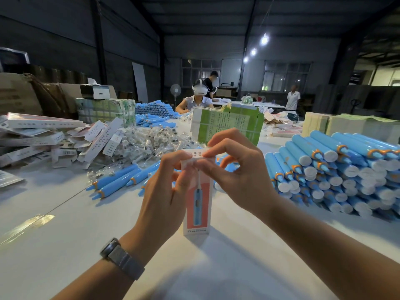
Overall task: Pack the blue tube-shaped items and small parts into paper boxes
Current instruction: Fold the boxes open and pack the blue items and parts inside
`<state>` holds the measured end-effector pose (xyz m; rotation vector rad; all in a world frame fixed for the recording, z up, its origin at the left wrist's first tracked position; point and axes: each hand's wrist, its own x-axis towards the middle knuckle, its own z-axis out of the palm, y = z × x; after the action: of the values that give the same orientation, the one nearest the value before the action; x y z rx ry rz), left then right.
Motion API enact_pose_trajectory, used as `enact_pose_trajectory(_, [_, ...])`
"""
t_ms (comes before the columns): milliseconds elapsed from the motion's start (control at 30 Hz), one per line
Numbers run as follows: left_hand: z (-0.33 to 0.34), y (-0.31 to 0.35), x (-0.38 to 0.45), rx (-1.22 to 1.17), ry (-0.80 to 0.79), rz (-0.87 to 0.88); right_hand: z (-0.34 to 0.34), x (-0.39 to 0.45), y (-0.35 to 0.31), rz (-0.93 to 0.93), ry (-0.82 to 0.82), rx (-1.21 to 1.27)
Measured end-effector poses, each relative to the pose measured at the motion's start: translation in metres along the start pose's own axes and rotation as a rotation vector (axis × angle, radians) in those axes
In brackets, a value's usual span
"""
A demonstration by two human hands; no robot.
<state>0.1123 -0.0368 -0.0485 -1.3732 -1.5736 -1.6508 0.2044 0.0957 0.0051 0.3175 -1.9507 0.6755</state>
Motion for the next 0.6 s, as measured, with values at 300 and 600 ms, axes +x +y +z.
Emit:
enact_pose_trajectory(300, [-0.005, -0.007, -0.001, -0.121, 0.032, -0.168, 0.007, -0.009, 0.008, 0.147, -0.151, -0.294])
enact_pose_trajectory(600, [-0.003, -0.001, 0.004, -0.414, 0.129, -0.244, 0.007, -0.016, -0.007, 0.196, -0.234, -0.266])
